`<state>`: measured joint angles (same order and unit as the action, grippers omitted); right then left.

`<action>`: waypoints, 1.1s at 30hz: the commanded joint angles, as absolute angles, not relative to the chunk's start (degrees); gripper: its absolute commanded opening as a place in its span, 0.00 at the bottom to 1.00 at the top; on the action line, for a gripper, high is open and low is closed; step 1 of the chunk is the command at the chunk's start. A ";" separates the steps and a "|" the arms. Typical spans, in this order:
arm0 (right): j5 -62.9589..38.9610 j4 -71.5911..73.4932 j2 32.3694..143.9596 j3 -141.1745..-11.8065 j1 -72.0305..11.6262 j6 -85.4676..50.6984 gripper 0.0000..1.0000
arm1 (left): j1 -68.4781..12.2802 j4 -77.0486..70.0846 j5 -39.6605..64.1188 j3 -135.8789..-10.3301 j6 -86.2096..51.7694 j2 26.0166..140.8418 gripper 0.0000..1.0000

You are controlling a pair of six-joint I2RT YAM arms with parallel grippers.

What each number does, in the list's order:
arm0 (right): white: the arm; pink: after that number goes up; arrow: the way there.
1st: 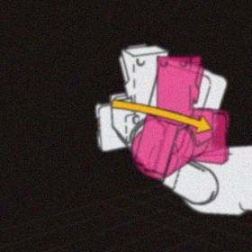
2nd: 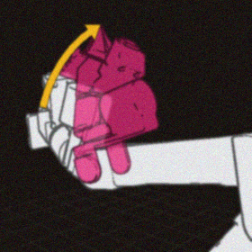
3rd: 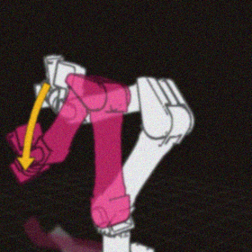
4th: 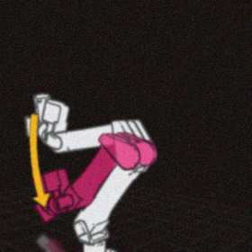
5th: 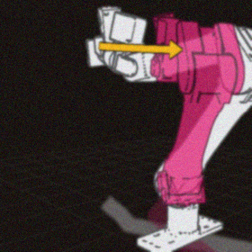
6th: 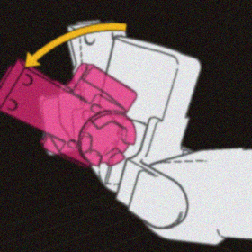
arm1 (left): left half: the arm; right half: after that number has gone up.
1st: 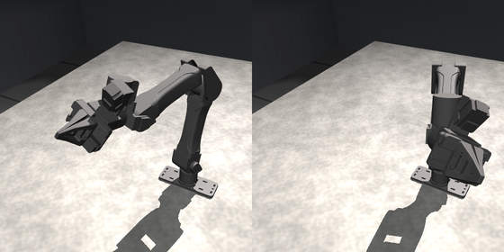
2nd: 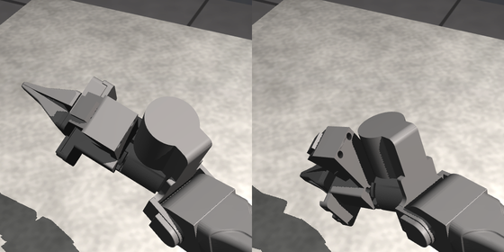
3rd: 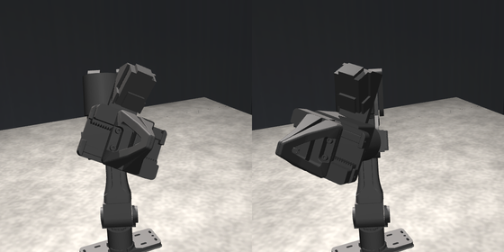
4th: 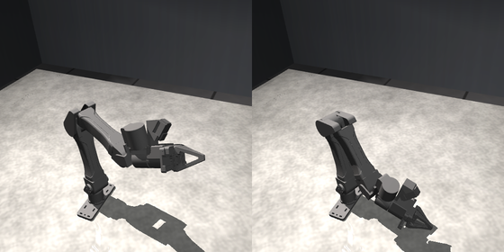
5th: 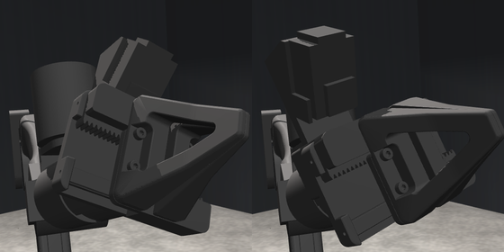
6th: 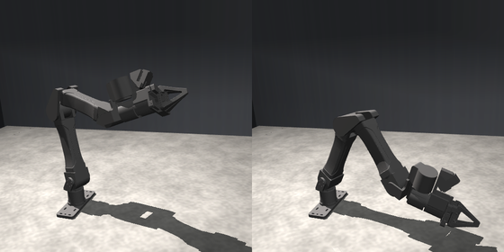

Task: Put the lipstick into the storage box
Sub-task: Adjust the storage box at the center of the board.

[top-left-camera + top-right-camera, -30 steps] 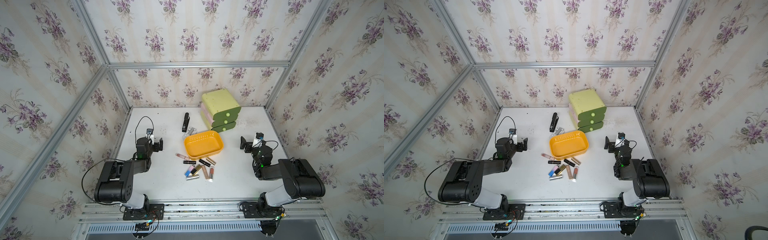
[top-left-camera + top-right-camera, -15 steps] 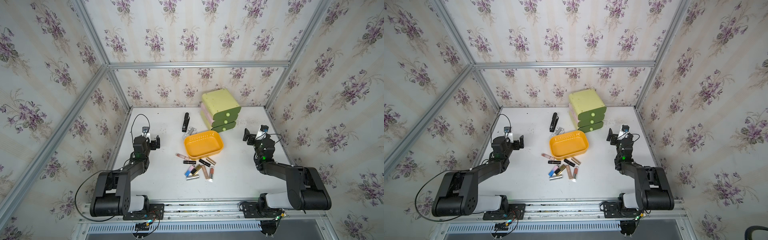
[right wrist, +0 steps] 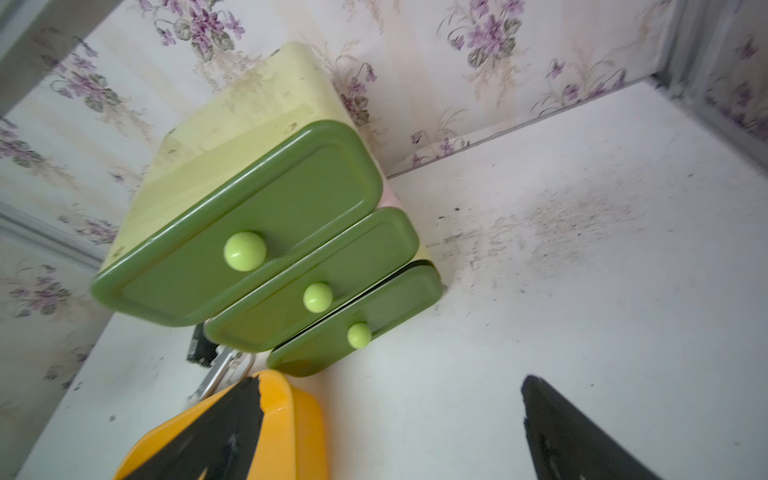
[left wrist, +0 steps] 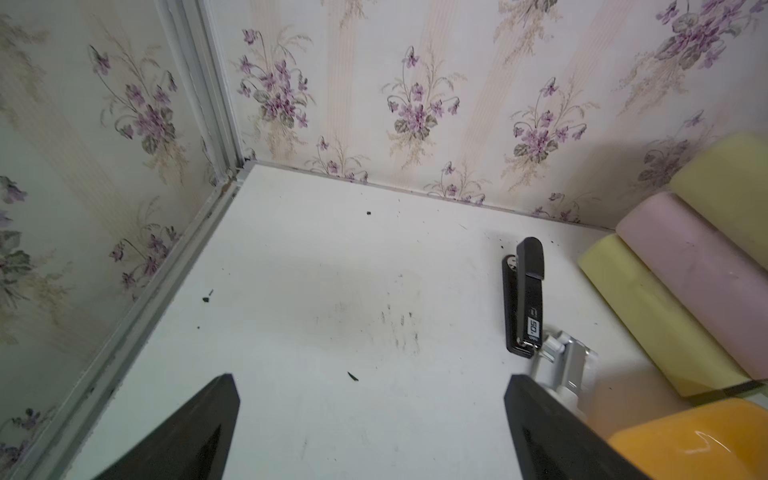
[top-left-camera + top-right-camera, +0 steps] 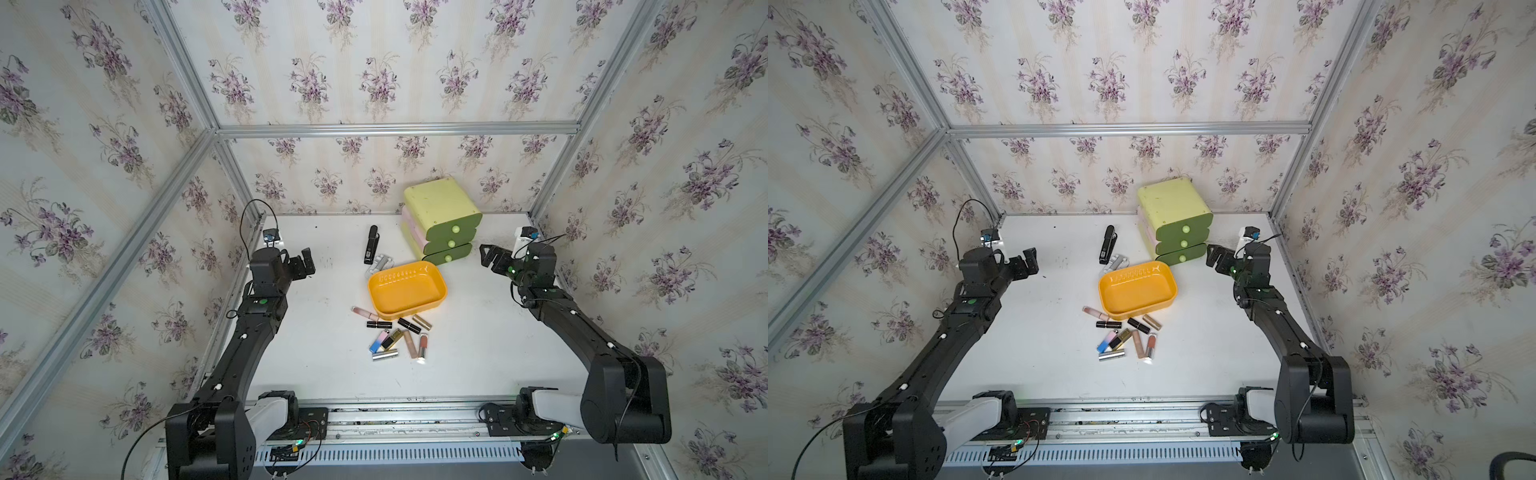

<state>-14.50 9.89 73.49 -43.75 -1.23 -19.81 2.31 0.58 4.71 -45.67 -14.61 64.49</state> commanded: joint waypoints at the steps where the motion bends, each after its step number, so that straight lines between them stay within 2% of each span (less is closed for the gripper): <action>1: -22.19 2.09 73.04 -45.08 -1.97 -22.48 1.00 | 1.99 12.52 12.04 -48.42 -19.56 64.73 1.00; 6: -24.39 -3.39 72.86 -46.20 -5.64 -21.46 1.00 | -2.09 20.01 18.02 -52.15 -20.76 65.20 1.00; 10: -22.69 -8.48 74.53 -48.24 -11.89 -19.22 1.00 | -7.46 27.67 20.21 -54.47 -20.66 67.07 1.00; 16: -18.06 -10.99 79.56 -50.18 -18.64 -18.53 1.00 | -12.89 27.86 27.52 -49.22 -26.28 67.57 1.00; 22: -15.46 -11.34 84.02 -51.15 -19.77 -19.50 1.00 | -17.10 25.62 27.68 -48.15 -29.81 69.19 1.00; 33: -16.34 -9.84 87.69 -51.20 -19.95 -20.50 1.00 | -23.98 24.24 24.61 -53.15 -30.94 82.31 1.00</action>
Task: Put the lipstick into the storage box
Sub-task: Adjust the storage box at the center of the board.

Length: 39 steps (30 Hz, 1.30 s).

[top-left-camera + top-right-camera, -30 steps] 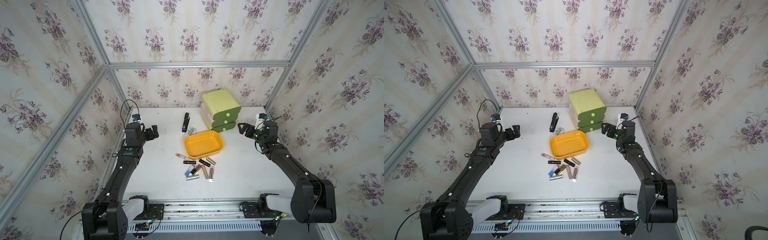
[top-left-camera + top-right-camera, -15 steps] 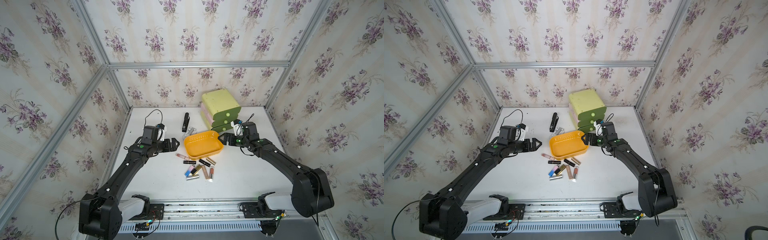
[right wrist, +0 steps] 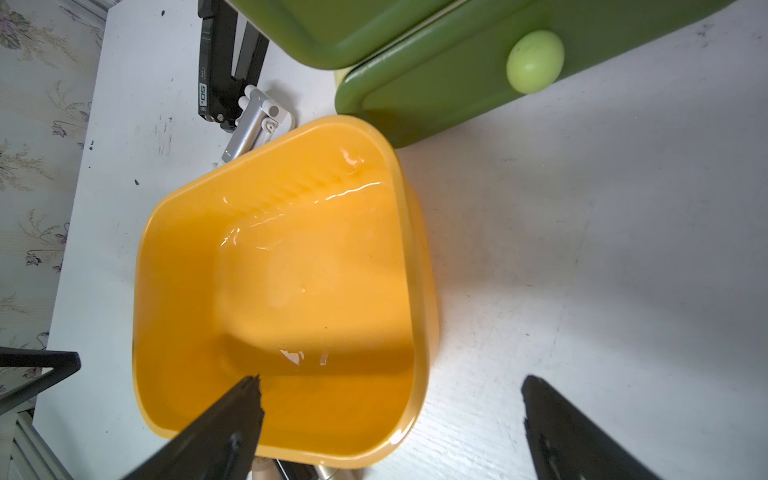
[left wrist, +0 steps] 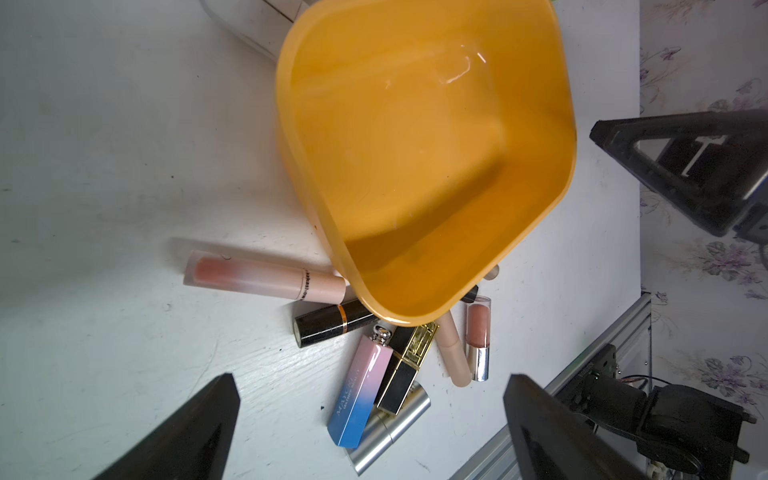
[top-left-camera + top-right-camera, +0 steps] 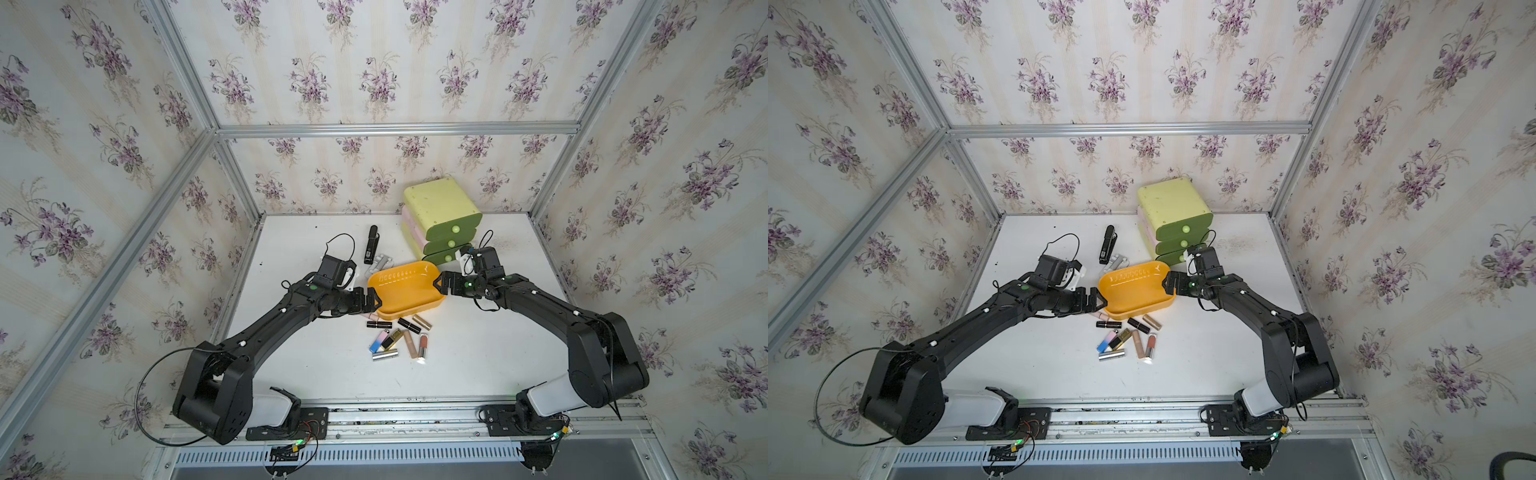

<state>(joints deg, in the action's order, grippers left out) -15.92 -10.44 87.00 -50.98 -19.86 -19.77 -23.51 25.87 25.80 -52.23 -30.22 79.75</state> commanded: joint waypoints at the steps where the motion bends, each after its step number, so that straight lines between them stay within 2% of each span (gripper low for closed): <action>1: -16.67 -9.55 88.16 -51.23 -19.95 -20.70 1.00 | -24.16 23.86 24.61 -53.52 -31.14 83.46 1.00; 11: -17.94 -7.74 91.99 -53.12 -19.95 -21.62 1.00 | -25.08 23.55 24.48 -61.49 -30.06 92.53 1.00; 21: -19.71 -6.33 91.33 -52.22 -19.95 -22.56 1.00 | -26.36 24.21 25.98 -69.36 -29.54 100.36 1.00; 31: -22.78 -3.31 89.15 -48.76 -20.67 -25.72 0.99 | -26.72 27.25 25.71 -75.86 -26.87 104.96 1.00; 39: -23.64 -2.28 88.89 -48.24 -24.48 -28.35 0.99 | -25.36 31.91 23.83 -78.81 -22.76 106.03 1.00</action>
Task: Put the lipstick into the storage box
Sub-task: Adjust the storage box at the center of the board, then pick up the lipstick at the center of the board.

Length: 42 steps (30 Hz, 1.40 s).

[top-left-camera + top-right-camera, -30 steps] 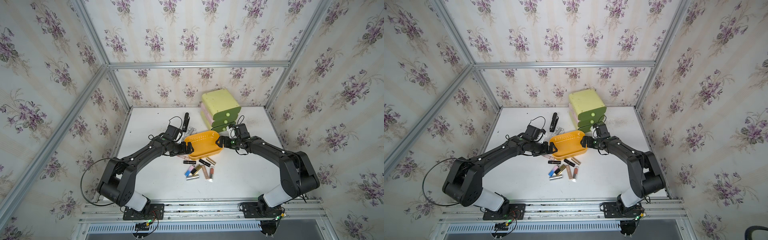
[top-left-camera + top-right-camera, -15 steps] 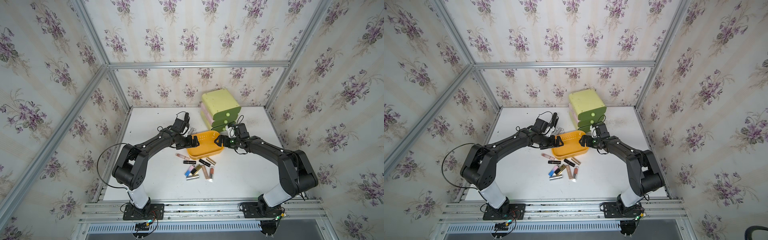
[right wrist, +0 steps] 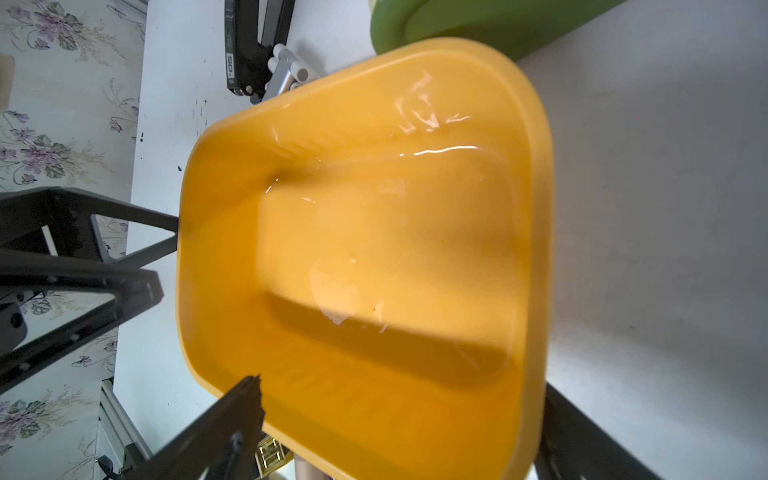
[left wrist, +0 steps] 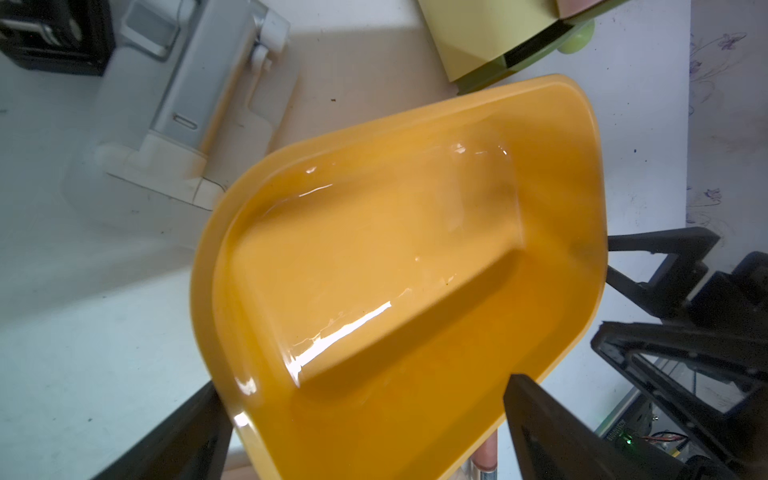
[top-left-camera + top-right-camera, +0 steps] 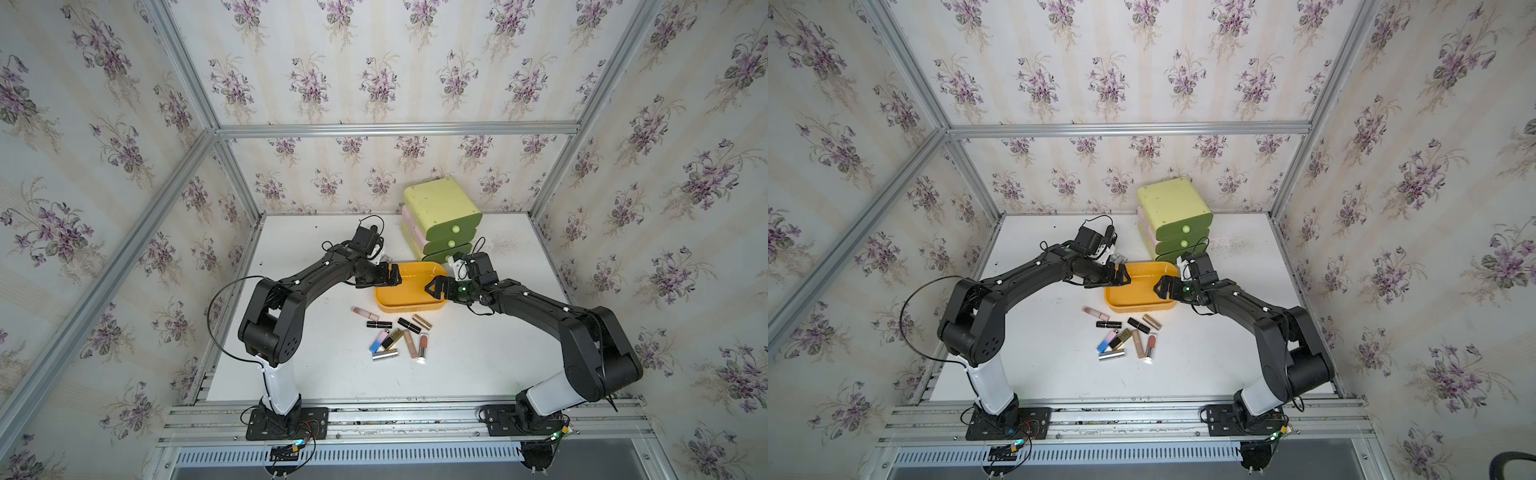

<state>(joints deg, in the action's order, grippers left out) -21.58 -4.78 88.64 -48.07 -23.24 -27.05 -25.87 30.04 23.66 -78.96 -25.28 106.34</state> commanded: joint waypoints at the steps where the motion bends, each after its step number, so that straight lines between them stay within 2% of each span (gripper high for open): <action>1: -23.13 -2.59 88.87 -48.33 -24.88 -28.32 1.00 | -24.99 32.03 23.61 -78.19 -22.56 105.53 1.00; 9: -8.63 -14.31 82.33 -49.26 -25.02 -21.29 1.00 | -22.56 32.68 22.44 -73.29 -20.22 97.21 1.00; 15: -7.44 -20.91 72.26 -45.73 -25.54 -19.68 0.97 | -21.49 32.86 21.07 -69.44 -19.24 89.26 1.00; 18: -8.08 -23.66 68.27 -42.81 -28.34 -22.12 0.90 | -21.36 32.54 21.69 -65.81 -19.92 84.07 1.00; 21: -6.50 -24.04 65.97 -39.63 -35.74 -27.55 0.86 | -21.57 30.50 24.19 -61.05 -22.83 77.61 1.00; 28: 4.09 -24.64 69.97 -39.11 -49.92 -37.99 0.82 | -23.71 28.75 24.60 -49.88 -28.56 64.56 1.00; 34: 6.58 -22.94 75.65 -39.60 -53.61 -40.91 0.77 | -24.63 30.78 23.60 -45.72 -29.71 58.72 1.00; 42: 7.47 -21.03 80.20 -40.96 -55.65 -42.54 0.71 | -24.69 32.52 23.03 -44.13 -29.20 56.34 1.00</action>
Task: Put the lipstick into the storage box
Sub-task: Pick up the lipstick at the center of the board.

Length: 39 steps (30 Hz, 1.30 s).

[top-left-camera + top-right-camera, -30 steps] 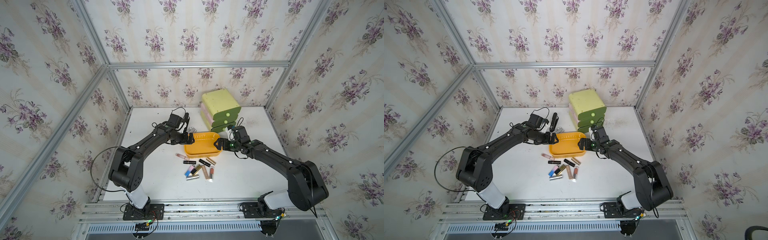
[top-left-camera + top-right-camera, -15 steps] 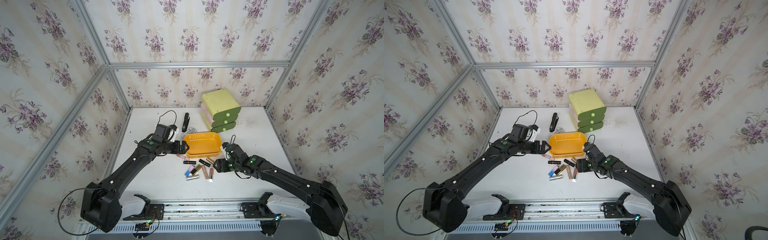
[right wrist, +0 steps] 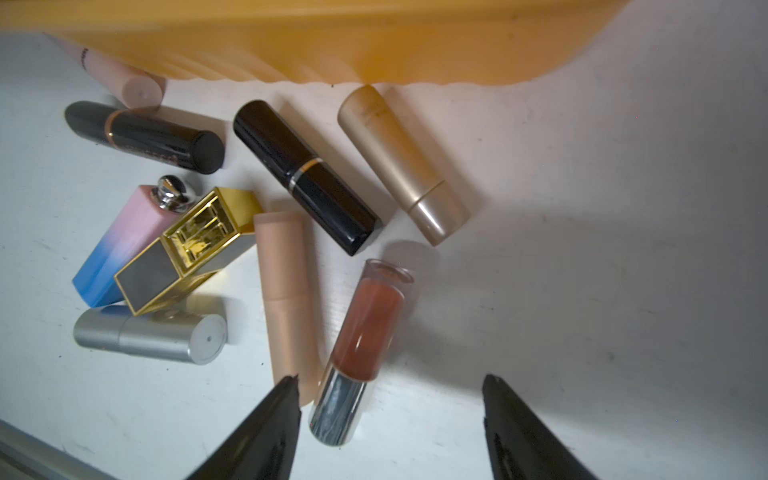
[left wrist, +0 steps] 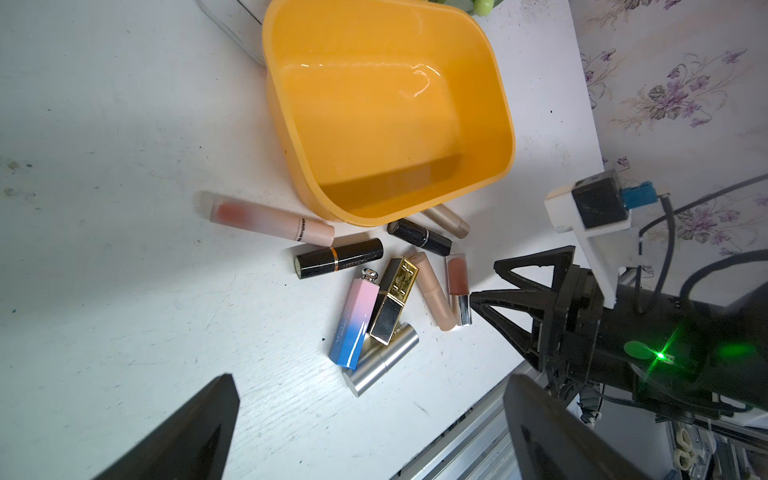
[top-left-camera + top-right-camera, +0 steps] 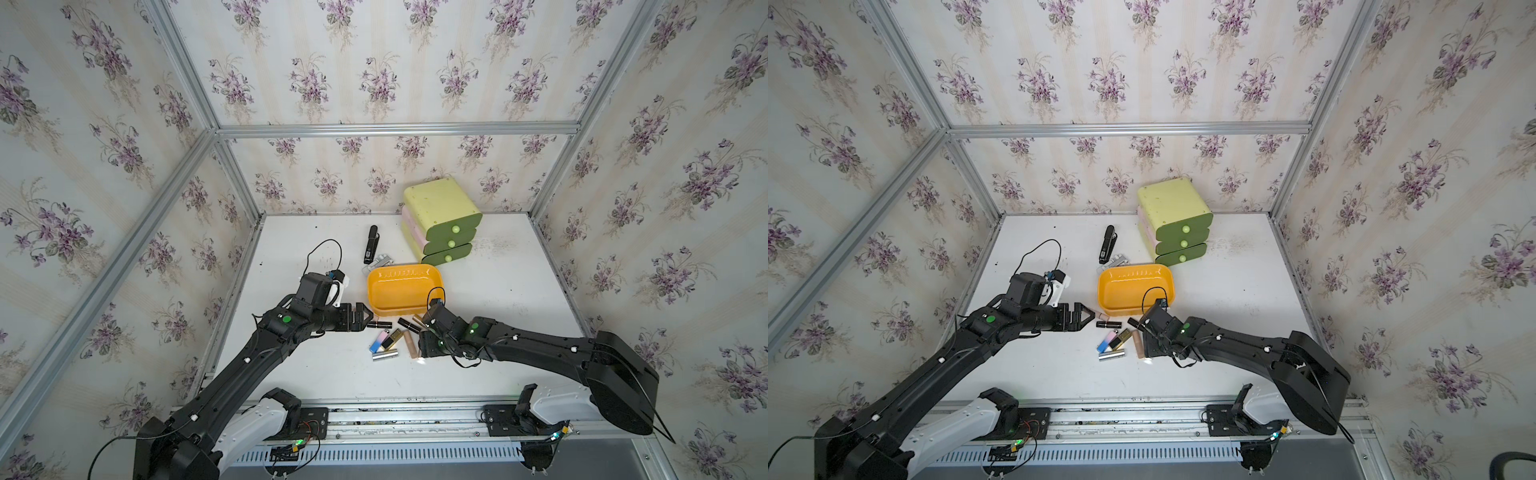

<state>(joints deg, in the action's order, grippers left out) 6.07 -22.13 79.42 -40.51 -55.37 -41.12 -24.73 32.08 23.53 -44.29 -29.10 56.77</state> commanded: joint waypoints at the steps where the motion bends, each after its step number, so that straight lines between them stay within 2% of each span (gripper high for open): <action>1: 7.47 -21.07 80.68 -41.11 -55.80 -42.62 0.70 | -24.65 32.51 23.03 -44.11 -29.17 56.26 1.00; 23: 8.51 -20.57 86.63 -41.75 -57.02 -42.36 0.41 | -24.69 32.44 22.92 -43.07 -29.14 55.33 1.00; 30: 8.72 -19.95 86.14 -40.83 -56.99 -42.02 0.26 | -24.69 31.92 22.90 -43.13 -29.19 56.36 1.00; 39: 9.16 -21.55 82.34 -41.38 -56.98 -40.71 0.20 | -24.66 31.29 23.38 -43.93 -29.63 57.13 1.00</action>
